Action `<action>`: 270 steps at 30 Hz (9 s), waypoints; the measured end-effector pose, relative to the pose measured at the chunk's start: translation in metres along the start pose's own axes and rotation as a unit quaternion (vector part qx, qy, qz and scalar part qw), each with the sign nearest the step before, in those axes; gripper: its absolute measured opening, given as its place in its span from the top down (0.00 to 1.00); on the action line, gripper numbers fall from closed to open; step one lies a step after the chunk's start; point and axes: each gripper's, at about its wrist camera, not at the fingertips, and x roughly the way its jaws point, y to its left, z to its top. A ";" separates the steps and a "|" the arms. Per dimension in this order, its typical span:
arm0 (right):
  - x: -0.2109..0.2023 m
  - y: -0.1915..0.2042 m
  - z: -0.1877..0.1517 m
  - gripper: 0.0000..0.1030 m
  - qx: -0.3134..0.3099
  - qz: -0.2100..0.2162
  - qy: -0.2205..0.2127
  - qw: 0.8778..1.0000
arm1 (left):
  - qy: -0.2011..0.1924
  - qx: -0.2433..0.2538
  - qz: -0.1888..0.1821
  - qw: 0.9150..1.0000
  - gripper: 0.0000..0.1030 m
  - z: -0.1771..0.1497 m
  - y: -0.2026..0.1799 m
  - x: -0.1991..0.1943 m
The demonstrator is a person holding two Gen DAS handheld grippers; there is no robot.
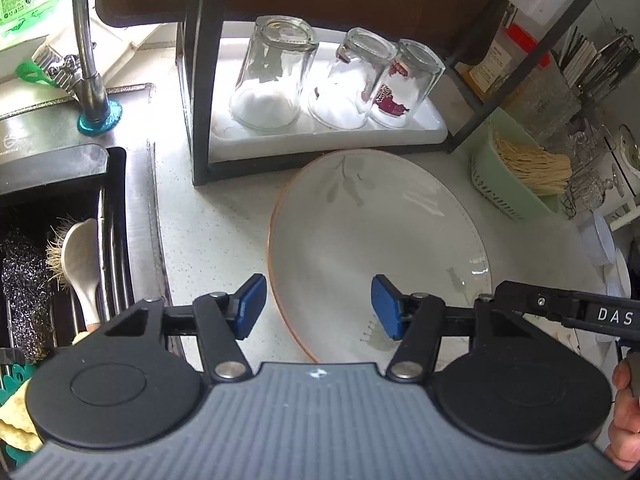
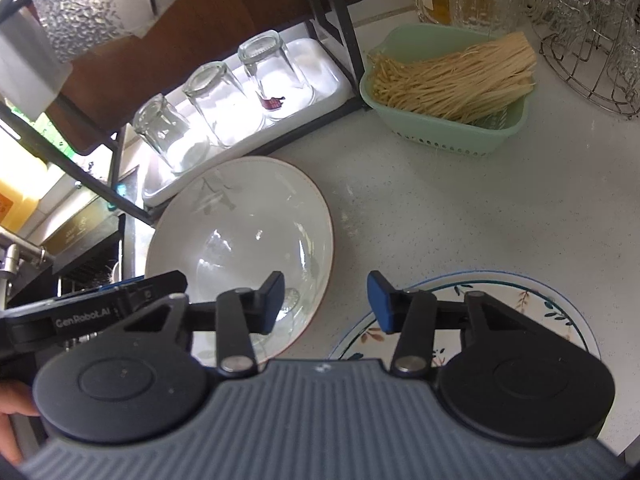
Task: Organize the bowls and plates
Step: 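Lift the leaf-pattern plate with both grippers and carry it toward the stack, then lower the leaf-pattern plate onto the floral plate stack with both grippers, then open both grippers and withdraw them from the plate stack, then move both grippers to the rim of a light blue plastic bowl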
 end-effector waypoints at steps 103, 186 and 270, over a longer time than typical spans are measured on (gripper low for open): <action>-0.074 -0.167 -0.041 0.81 0.005 0.122 0.067 0.990 | 0.029 -0.142 -0.062 0.987 0.70 -0.088 -0.140 -0.051; -0.169 -0.164 -0.038 0.79 -0.151 0.105 -0.087 0.979 | -0.033 -0.079 0.066 0.994 0.56 -0.106 -0.248 -0.111; -0.157 -0.408 -0.030 0.63 0.070 -0.025 -0.115 0.991 | 0.070 0.127 -0.079 0.986 0.47 -0.080 -0.481 0.118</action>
